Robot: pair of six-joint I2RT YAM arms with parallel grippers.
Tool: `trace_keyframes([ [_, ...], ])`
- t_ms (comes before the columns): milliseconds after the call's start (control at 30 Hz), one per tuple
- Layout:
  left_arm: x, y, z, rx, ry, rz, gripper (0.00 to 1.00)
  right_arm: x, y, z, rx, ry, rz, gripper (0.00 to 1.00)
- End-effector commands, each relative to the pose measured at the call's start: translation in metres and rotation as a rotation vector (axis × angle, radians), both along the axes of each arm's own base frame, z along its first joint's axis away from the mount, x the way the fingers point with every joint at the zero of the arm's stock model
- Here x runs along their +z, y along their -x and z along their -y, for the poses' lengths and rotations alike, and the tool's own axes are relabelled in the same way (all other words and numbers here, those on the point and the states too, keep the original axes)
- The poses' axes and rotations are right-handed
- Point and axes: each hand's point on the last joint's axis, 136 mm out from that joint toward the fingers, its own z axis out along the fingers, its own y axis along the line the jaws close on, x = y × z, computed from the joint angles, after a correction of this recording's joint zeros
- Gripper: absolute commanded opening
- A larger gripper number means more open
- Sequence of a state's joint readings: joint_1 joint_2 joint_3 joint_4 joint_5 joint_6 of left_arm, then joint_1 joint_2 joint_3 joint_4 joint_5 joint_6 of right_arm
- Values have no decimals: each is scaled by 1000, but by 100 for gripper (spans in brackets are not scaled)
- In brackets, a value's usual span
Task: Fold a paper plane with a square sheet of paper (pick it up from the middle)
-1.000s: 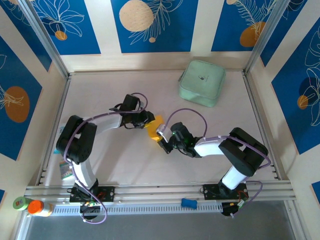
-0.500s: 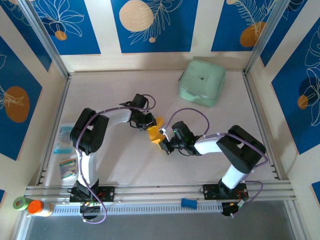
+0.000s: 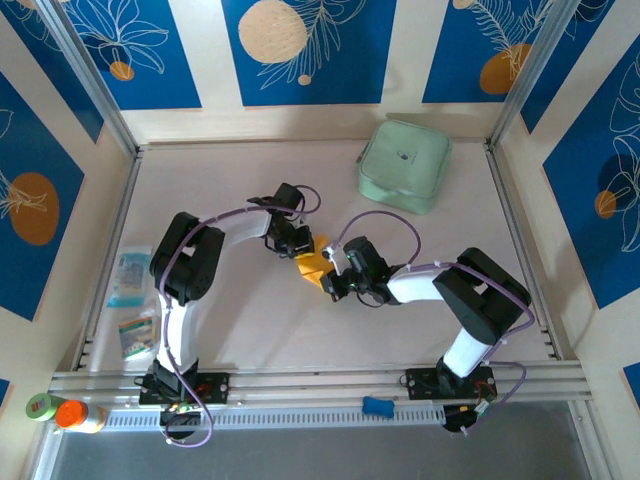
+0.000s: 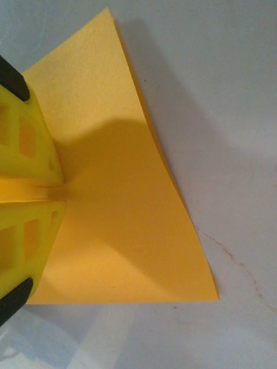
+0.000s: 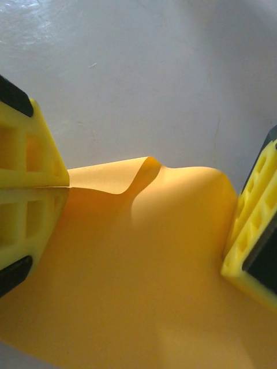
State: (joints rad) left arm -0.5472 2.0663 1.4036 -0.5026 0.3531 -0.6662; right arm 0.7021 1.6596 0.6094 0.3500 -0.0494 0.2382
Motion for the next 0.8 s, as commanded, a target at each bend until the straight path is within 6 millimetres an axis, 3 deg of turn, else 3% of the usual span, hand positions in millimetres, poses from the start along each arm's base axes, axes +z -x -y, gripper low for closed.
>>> trace_keyframes([
  [0,-25,16,-14,-42,-113,-52,18,7,-4,-1,-21,-21,-12,1],
  [167,3,2,0,-57,-49,18,23,19,6,-10,56,-87,-20,1],
  [400,44,-9,18,-59,79,115,32,20,17,-15,110,-108,-46,2],
  [500,41,-6,18,-55,84,117,32,19,16,-14,105,-108,-48,2],
  [767,2,-2,12,-61,-2,42,25,19,16,-15,96,-123,-67,2],
])
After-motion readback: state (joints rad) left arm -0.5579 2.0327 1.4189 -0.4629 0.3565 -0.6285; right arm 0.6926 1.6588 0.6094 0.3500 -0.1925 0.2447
